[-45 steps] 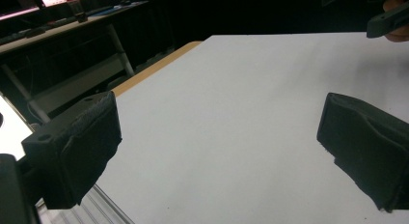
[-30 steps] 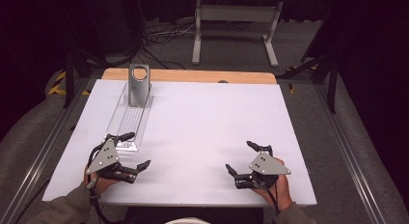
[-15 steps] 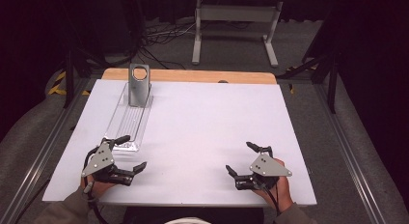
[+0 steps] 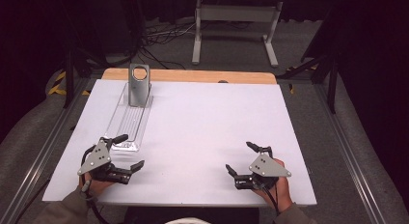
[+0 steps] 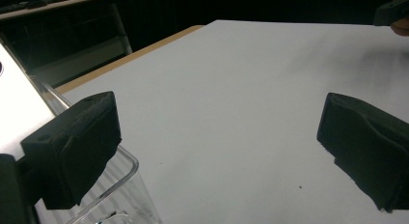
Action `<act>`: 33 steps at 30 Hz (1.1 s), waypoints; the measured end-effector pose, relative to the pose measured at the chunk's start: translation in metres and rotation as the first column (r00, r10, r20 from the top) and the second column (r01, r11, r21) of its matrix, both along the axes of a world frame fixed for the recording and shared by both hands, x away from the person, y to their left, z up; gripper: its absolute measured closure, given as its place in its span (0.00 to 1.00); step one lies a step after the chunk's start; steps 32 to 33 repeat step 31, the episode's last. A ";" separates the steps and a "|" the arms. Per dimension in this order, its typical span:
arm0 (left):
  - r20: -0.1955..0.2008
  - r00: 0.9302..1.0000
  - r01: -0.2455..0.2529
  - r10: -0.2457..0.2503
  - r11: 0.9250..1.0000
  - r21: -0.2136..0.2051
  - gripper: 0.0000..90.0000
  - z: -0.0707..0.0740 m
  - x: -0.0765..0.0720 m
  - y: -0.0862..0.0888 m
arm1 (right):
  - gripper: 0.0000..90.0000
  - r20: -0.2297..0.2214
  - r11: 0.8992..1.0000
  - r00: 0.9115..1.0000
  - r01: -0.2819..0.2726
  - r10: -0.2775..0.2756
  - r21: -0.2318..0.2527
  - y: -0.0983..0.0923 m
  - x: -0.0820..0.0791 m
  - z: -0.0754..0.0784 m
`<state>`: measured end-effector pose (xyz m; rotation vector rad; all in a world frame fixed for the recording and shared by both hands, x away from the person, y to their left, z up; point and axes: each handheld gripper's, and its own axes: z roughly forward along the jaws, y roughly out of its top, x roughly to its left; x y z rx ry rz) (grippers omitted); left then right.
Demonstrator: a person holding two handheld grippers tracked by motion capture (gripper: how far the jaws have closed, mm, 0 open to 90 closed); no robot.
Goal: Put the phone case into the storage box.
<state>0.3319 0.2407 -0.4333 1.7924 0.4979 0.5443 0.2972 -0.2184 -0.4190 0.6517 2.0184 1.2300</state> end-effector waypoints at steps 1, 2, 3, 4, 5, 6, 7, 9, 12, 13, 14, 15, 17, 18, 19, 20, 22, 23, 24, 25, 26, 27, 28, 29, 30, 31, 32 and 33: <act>-0.005 1.000 0.000 0.000 1.000 -0.004 0.02 0.000 0.001 0.002 | 0.07 0.000 1.000 1.000 0.001 -0.001 0.003 0.000 0.000 0.000; -0.005 1.000 -0.009 0.008 1.000 -0.014 0.02 0.000 0.001 0.002 | 0.07 0.001 1.000 1.000 0.001 -0.001 0.004 -0.001 0.000 0.000; -0.009 1.000 -0.008 0.008 1.000 -0.011 0.02 0.000 0.001 0.002 | 0.07 0.002 1.000 1.000 0.002 -0.002 0.003 -0.001 0.000 0.000; -0.009 1.000 -0.008 0.008 1.000 -0.011 0.02 0.000 0.001 0.002 | 0.07 0.001 1.000 1.000 0.002 -0.002 0.002 0.000 0.000 0.000; -0.008 1.000 -0.004 0.004 1.000 -0.006 0.02 0.000 0.001 0.002 | 0.07 0.001 1.000 1.000 0.002 -0.002 0.002 0.000 0.000 0.000; 0.002 1.000 -0.006 0.006 1.000 -0.004 0.02 0.001 0.001 0.002 | 0.08 0.003 1.000 1.000 -0.001 0.001 -0.002 0.000 0.000 0.000; 0.000 1.000 -0.005 0.005 1.000 -0.005 0.02 0.001 0.000 0.001 | 0.08 0.003 1.000 1.000 0.000 0.000 -0.003 0.000 0.000 0.000; 0.000 1.000 0.000 0.000 1.000 0.004 0.02 0.001 0.000 0.001 | 0.08 0.002 1.000 1.000 0.000 0.000 -0.005 0.001 0.000 0.000; 0.000 1.000 -0.001 0.001 1.000 -0.003 0.02 0.001 0.000 0.002 | 0.07 0.005 1.000 1.000 0.001 -0.001 -0.004 0.001 -0.001 0.000; 0.002 1.000 -0.003 0.003 1.000 -0.002 0.02 0.001 0.000 0.002 | 0.07 0.006 1.000 1.000 0.000 0.000 -0.003 0.002 -0.001 0.000; 0.001 1.000 -0.002 0.002 1.000 0.001 0.02 0.001 0.000 0.002 | 0.08 0.007 1.000 1.000 0.001 -0.001 -0.004 0.001 -0.001 0.000; -0.001 1.000 -0.002 0.002 1.000 -0.001 0.02 0.001 0.000 0.002 | 0.08 0.008 1.000 1.000 0.003 -0.003 -0.004 0.001 0.000 0.000; -0.002 1.000 -0.004 0.004 1.000 0.004 0.02 0.001 0.000 0.002 | 0.08 0.006 1.000 1.000 0.001 -0.001 -0.002 0.001 0.000 0.000; -0.002 1.000 -0.003 0.003 1.000 0.004 0.02 0.001 0.000 0.002 | 0.08 0.006 1.000 1.000 0.002 -0.002 -0.003 0.001 0.000 0.000; -0.002 1.000 -0.004 0.004 1.000 0.003 0.02 0.001 0.000 0.002 | 0.08 0.006 1.000 1.000 0.002 -0.002 -0.002 0.001 0.000 0.000; -0.001 1.000 -0.004 0.004 1.000 0.003 0.02 0.001 0.000 0.001 | 0.08 0.005 1.000 1.000 0.000 0.000 -0.002 0.001 0.000 -0.001; 0.002 1.000 -0.006 0.006 1.000 0.005 0.02 0.001 0.001 0.001 | 0.08 0.006 1.000 1.000 0.000 0.000 -0.006 0.001 0.000 -0.001; 0.002 1.000 -0.005 0.005 1.000 0.005 0.02 0.001 0.001 0.001 | 0.08 0.006 1.000 1.000 0.000 0.000 -0.005 0.000 0.000 -0.001; 0.003 1.000 -0.006 0.006 1.000 0.007 0.02 0.001 0.001 0.001 | 0.08 0.006 1.000 1.000 -0.001 0.001 -0.005 0.000 0.000 -0.001; 0.004 1.000 -0.006 0.006 1.000 0.006 0.02 0.001 0.001 0.000 | 0.08 0.006 1.000 1.000 0.000 0.000 -0.005 0.000 0.000 -0.001; 0.000 1.000 -0.004 0.004 1.000 0.008 0.02 0.000 0.002 0.000 | 0.08 0.006 1.000 1.000 0.001 -0.001 -0.005 0.000 0.000 -0.001; 0.000 1.000 -0.004 0.004 1.000 0.008 0.02 0.000 0.002 0.000 | 0.08 0.006 1.000 1.000 0.001 -0.001 -0.005 0.000 0.000 -0.001; -0.003 1.000 -0.001 0.001 1.000 0.012 0.02 0.000 0.002 0.000 | 0.08 0.005 1.000 1.000 0.002 -0.002 -0.004 0.000 0.000 -0.001; -0.001 1.000 -0.004 0.004 1.000 0.014 0.02 0.000 0.002 0.000 | 0.08 0.004 1.000 1.000 0.003 -0.003 -0.004 -0.001 0.000 -0.001; 0.001 1.000 -0.007 0.007 1.000 0.011 0.02 0.000 0.003 0.000 | 0.08 0.004 1.000 1.000 0.002 -0.002 -0.003 -0.001 0.001 -0.001; -0.002 1.000 -0.011 0.011 1.000 0.005 0.02 0.000 0.003 0.000 | 0.08 0.005 1.000 1.000 0.001 -0.001 0.000 -0.001 0.001 -0.001; -0.002 1.000 -0.011 0.011 1.000 0.005 0.02 0.000 0.003 0.000 | 0.08 0.005 1.000 1.000 0.001 -0.001 0.000 -0.001 0.001 -0.001; -0.002 1.000 -0.011 0.011 1.000 0.005 0.02 0.000 0.003 0.000 | 0.08 0.005 1.000 1.000 0.001 -0.001 0.000 -0.001 0.001 -0.001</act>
